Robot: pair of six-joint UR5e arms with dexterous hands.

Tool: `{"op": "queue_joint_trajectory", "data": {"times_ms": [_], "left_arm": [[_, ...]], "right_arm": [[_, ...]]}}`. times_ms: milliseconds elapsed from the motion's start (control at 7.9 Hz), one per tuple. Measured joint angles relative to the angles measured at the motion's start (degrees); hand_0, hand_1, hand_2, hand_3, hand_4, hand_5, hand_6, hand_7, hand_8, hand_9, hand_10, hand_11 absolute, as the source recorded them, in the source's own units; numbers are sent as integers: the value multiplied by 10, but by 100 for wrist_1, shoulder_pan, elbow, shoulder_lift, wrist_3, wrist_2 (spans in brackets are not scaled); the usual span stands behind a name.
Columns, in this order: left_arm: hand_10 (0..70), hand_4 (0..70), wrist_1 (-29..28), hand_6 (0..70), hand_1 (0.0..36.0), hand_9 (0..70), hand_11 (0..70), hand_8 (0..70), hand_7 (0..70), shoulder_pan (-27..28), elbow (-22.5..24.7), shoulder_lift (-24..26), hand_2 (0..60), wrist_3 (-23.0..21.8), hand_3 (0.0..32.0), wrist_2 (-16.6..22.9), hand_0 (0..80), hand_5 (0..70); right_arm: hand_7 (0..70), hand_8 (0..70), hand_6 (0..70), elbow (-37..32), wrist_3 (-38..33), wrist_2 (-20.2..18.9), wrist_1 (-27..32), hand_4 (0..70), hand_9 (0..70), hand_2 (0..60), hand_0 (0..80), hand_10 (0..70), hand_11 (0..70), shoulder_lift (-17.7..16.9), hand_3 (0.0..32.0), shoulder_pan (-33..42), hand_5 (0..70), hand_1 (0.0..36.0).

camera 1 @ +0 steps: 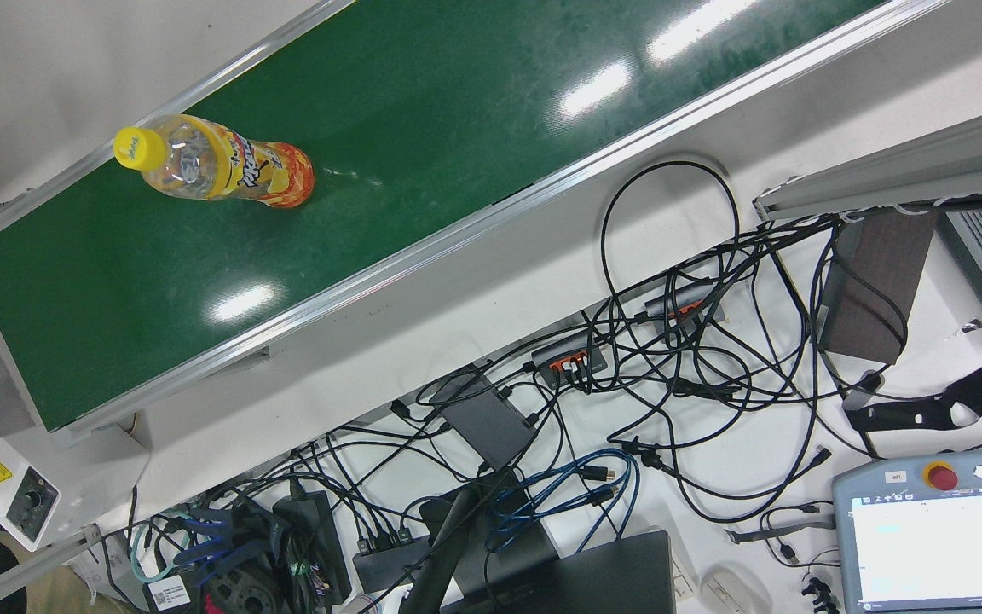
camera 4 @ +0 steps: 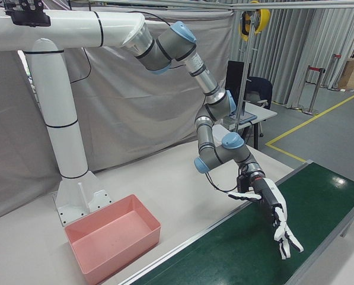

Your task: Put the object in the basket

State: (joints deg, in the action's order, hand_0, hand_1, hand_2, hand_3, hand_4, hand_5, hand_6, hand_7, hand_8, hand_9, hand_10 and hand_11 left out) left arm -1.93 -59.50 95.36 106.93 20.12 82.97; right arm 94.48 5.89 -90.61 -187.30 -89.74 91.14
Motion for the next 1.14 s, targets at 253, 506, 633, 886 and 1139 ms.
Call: {"op": "queue_joint_trajectory", "data": {"times_ms": [253,506,633,886,1139], "left_arm": [[77,117,0,7,83,82,123,82,4,7,-2,-1,0,8,64,-4,493,219],[78,113,0,2,79,73,124,77,2,42,-13,-5,0,23,70,-14,491,224],[79,115,0,1,79,77,124,79,2,48,-13,-5,0,26,66,-16,491,229],[77,115,0,2,81,78,122,80,2,21,7,-1,0,4,68,-11,493,230],[81,115,0,4,82,83,127,84,1,5,14,7,0,-13,66,-9,493,231]], "right_arm": [[0,0,0,0,0,0,0,0,0,0,0,0,0,0,0,0,0,0],[0,0,0,-3,0,0,0,0,0,0,0,0,0,0,0,0,0,0],[0,0,0,-2,0,0,0,0,0,0,0,0,0,0,0,0,0,0],[0,0,0,0,0,0,0,0,0,0,0,0,0,0,0,3,0,0],[0,0,0,3,0,0,0,0,0,0,0,0,0,0,0,4,0,0]]}}
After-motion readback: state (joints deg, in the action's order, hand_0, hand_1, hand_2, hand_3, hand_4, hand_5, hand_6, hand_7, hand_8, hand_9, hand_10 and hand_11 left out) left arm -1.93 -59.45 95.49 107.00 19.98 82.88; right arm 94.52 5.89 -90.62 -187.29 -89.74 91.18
